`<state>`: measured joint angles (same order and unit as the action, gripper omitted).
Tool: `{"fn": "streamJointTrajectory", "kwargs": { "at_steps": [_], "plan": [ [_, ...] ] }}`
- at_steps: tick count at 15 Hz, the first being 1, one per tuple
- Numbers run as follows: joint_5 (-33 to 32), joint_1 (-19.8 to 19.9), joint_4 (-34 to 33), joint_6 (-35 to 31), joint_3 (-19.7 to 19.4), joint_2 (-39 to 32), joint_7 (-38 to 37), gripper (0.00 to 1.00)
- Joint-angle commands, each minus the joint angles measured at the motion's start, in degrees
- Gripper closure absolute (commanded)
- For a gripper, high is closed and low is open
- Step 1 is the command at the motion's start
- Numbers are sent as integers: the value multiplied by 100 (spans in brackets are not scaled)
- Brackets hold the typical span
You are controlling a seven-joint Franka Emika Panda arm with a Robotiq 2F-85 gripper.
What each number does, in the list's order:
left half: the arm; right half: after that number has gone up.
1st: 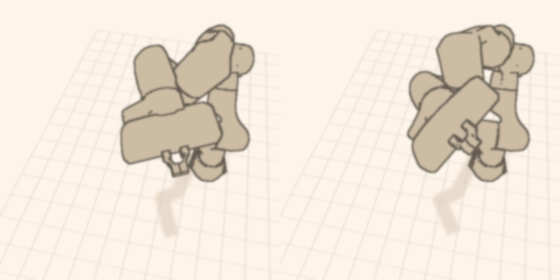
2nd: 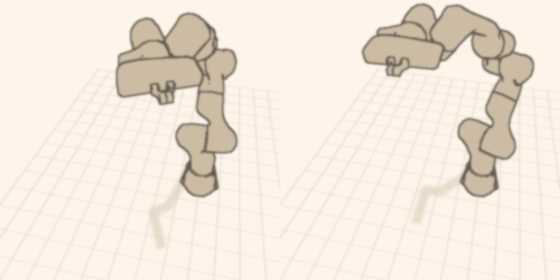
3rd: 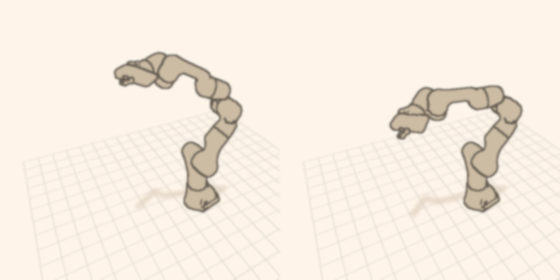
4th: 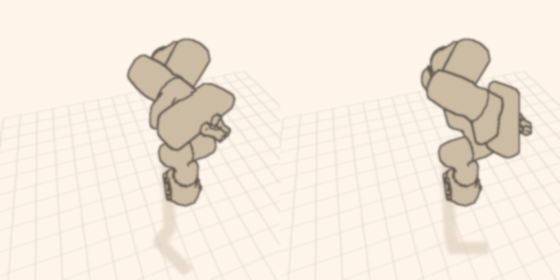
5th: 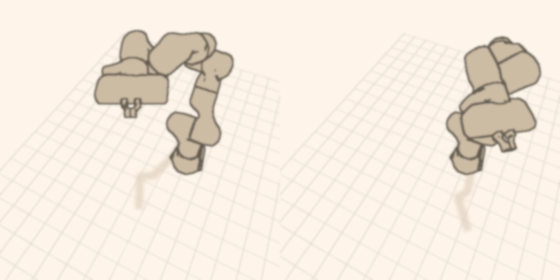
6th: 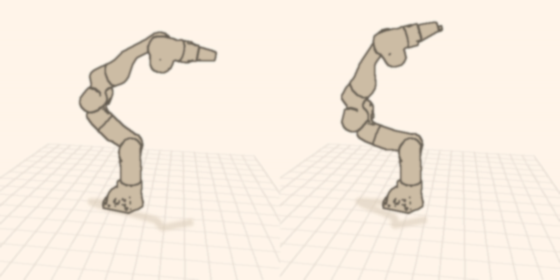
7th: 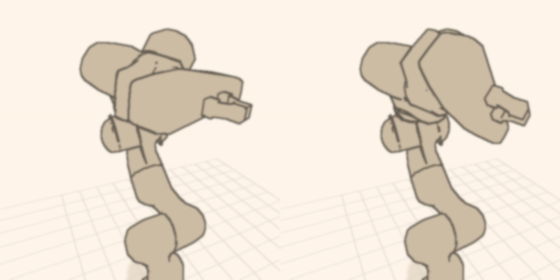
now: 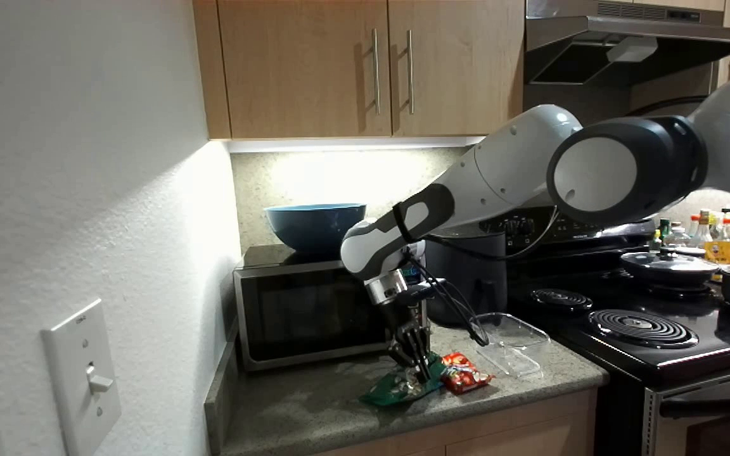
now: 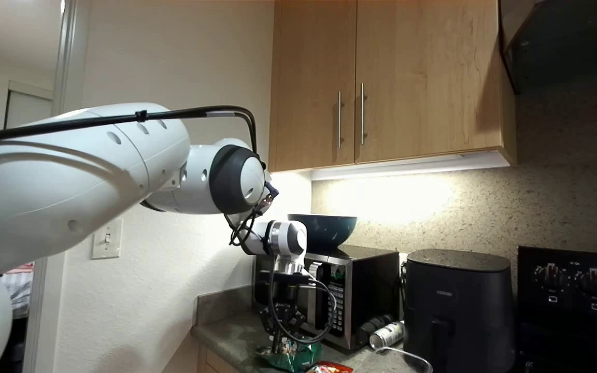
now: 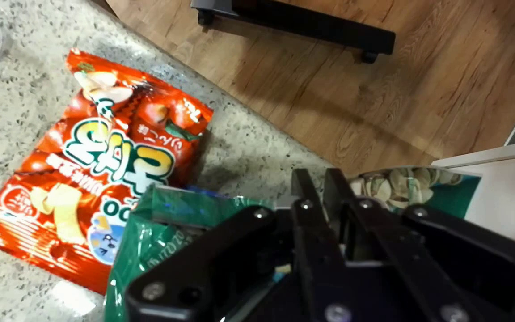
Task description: Pick up the sachets from the countertop and put them in the plastic bowl.
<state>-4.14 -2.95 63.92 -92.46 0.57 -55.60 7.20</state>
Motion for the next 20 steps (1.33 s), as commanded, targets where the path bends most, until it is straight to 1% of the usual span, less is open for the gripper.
{"fn": "streamJointTrajectory", "kwargs": {
  "at_steps": [1, 2, 3, 4, 5, 6, 9, 11, 14, 16, 19, 20],
  "plan": [
    [-103, 24, -247, 131, -57, -55, -66, 67],
    [-24, 14, -54, 63, 30, -22, -17, 96],
    [-25, 12, -58, 69, 27, -22, -20, 94],
    [-25, 11, -61, 73, 26, -22, -20, 88],
    [-25, 10, -62, 75, 25, -22, -21, 57],
    [-1, 15, -37, 25, 38, -14, -43, 52],
    [116, 51, 50, -110, 63, 15, -175, 32],
    [106, 13, 75, -190, 21, 20, -347, 20],
    [118, 18, -81, -173, -4, -136, -541, 2],
    [140, 55, -287, -23, 2, -343, -561, 0],
    [153, 98, -640, 273, 0, -697, -515, 0],
    [145, 103, -731, 352, -1, -779, -501, 25]
  ]
}}
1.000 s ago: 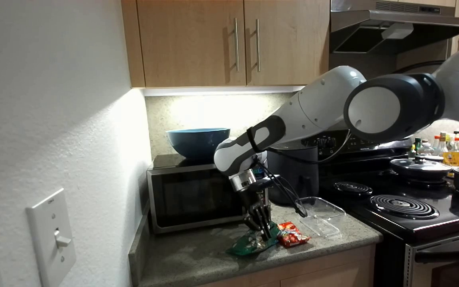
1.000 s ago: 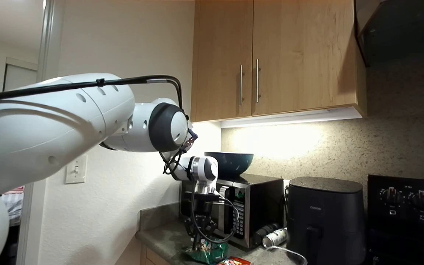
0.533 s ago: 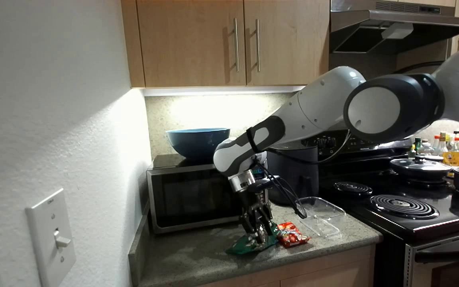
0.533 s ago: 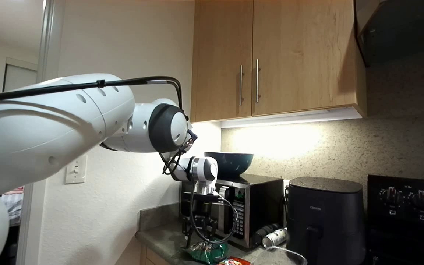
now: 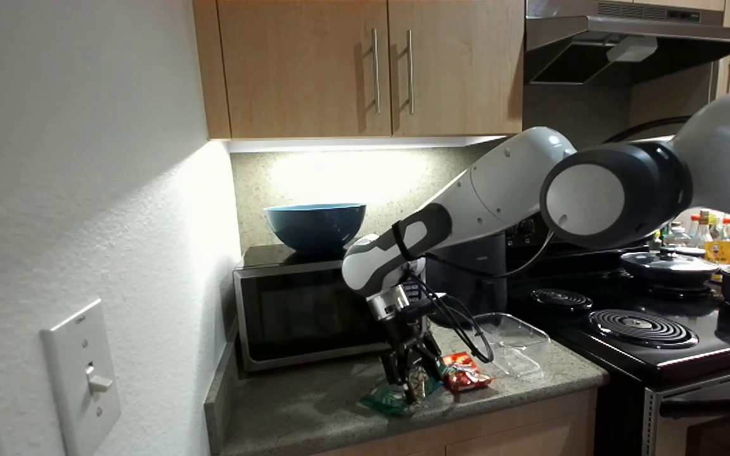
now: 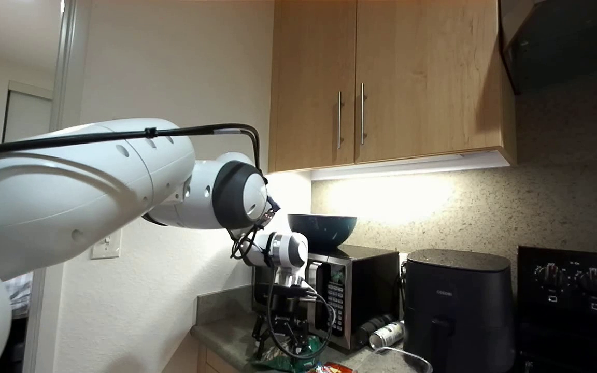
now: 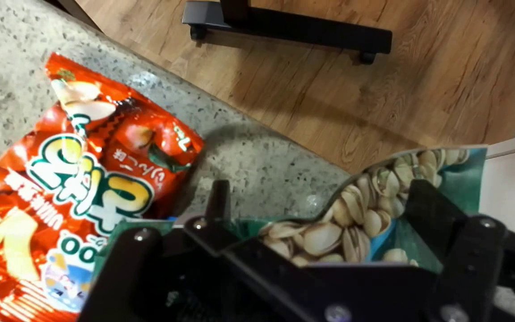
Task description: Pick up the sachets from the countertop and put them in the plastic bowl.
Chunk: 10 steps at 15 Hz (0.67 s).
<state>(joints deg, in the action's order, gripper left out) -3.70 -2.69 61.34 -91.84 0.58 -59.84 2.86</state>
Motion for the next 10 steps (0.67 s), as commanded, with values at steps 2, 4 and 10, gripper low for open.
{"fn": "streamJointTrajectory", "kwargs": {
  "at_steps": [2, 4, 10],
  "plan": [
    [77, 66, -671, 446, -16, -508, -80, 33],
    [76, 63, -865, 613, -17, -616, -78, 47],
    [138, 101, -795, 537, 4, -506, -182, 84]
  ]
}}
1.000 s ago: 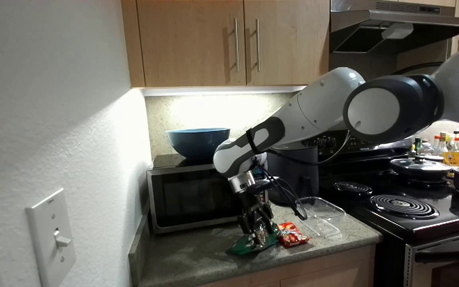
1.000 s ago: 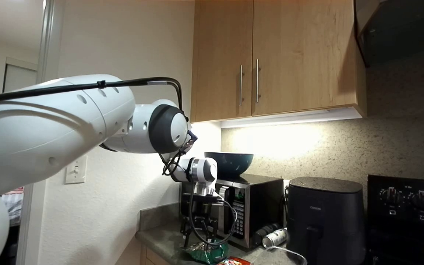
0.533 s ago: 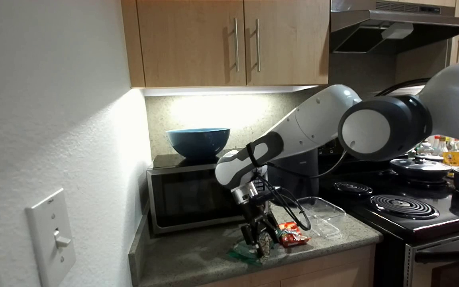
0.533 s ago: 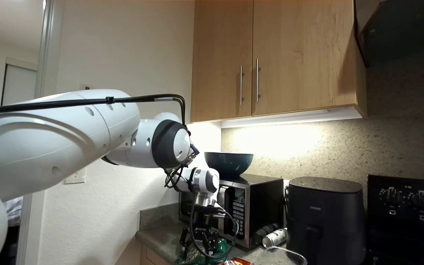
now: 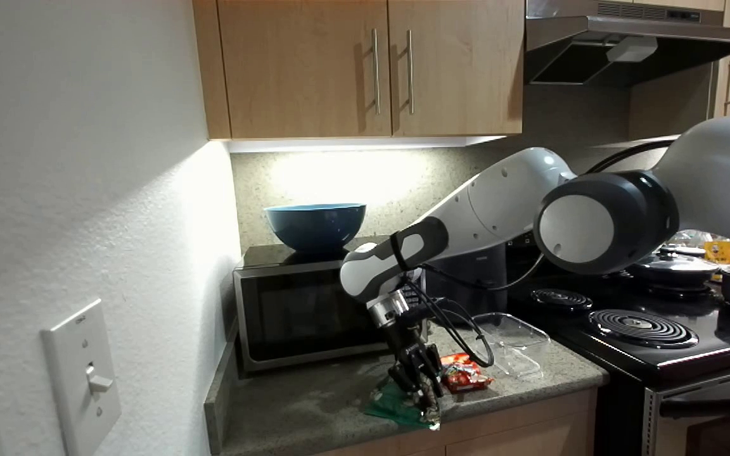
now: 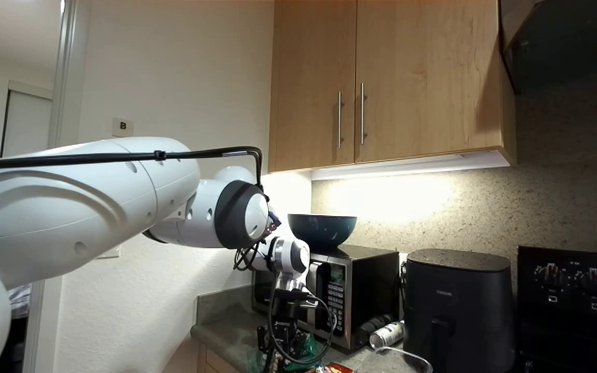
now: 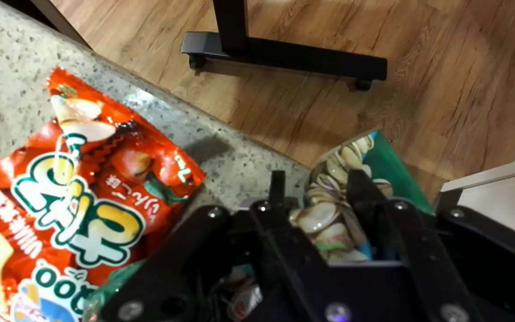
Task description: Pick up the sachets from the countertop and put them in the plastic bowl.
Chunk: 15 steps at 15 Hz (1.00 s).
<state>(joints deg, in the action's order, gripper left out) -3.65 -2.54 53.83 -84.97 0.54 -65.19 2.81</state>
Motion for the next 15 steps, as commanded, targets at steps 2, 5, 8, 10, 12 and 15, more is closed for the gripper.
{"fn": "streamJointTrajectory", "kwargs": {
  "at_steps": [2, 5, 8, 10, 12, 15],
  "plan": [
    [201, 106, 196, -378, 14, 222, -282, 92],
    [397, 116, 792, -892, 21, 664, -630, 92],
    [593, 69, 1757, -1678, -6, 1306, -1045, 91],
    [636, 20, 2273, -2229, -60, 1651, -1376, 91],
    [734, -11, 2781, -2744, -119, 1995, -1716, 91],
    [860, -24, 3537, -3502, -265, 2509, -2266, 91]
  ]
}}
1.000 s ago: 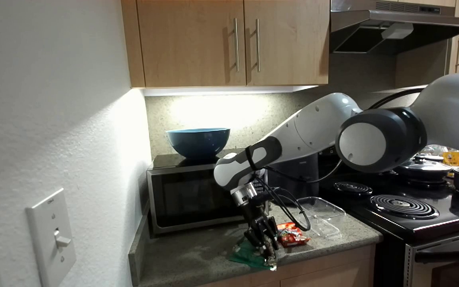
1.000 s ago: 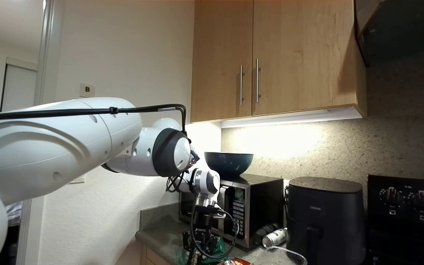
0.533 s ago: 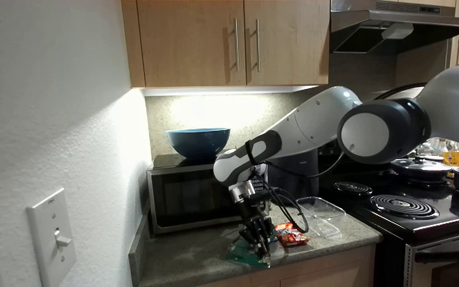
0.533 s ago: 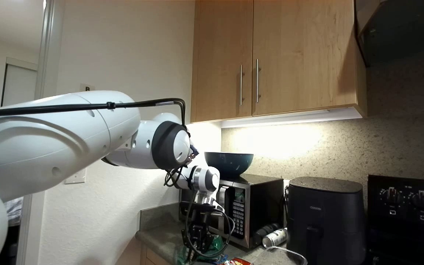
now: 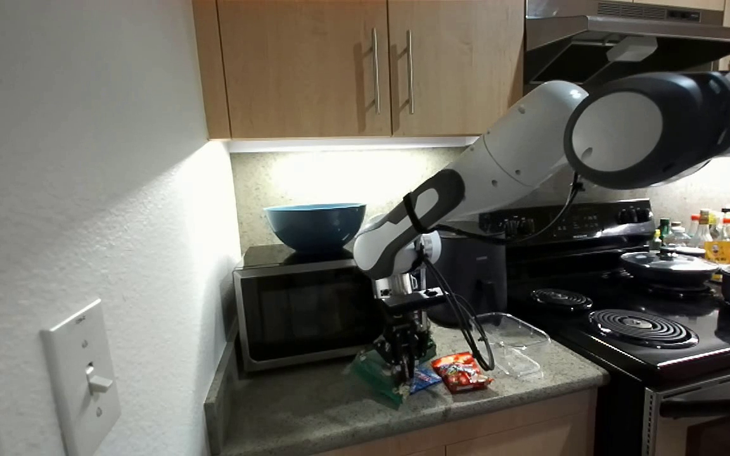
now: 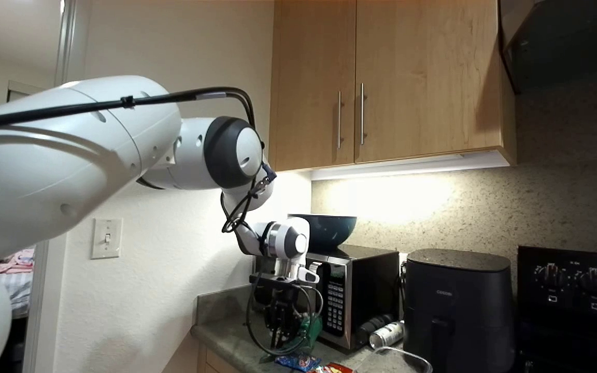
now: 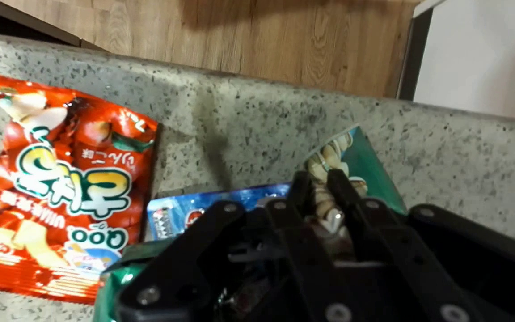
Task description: Pick up the sachets from the countertop and put them in the plastic bowl.
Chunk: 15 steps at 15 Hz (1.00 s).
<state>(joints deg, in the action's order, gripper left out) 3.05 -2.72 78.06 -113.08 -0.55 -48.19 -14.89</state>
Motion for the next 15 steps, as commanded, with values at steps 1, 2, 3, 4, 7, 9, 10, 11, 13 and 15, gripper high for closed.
{"fn": "streamJointTrajectory", "kwargs": {
  "at_steps": [1, 2, 3, 4, 7, 9, 10, 11, 13, 15],
  "plan": [
    [219, -24, 1364, -910, -230, 971, -703, 91],
    [293, -1, 1620, -1067, -286, 1125, -881, 91],
    [396, 34, 1884, -1225, -322, 1276, -1029, 91],
    [459, 97, 2149, -1268, -286, 1434, -868, 91],
    [336, 77, 1817, -1067, -316, 1130, -758, 83],
    [337, 79, 2089, -1124, -311, 1293, -758, 83],
    [338, 77, 2131, -1131, -305, 1325, -757, 91],
    [439, 127, 2191, -1208, -294, 1378, -778, 91],
    [872, 298, 2531, -1560, -281, 1606, -947, 91],
    [1265, 424, 2913, -1894, -308, 1805, -943, 91]
  ]
}}
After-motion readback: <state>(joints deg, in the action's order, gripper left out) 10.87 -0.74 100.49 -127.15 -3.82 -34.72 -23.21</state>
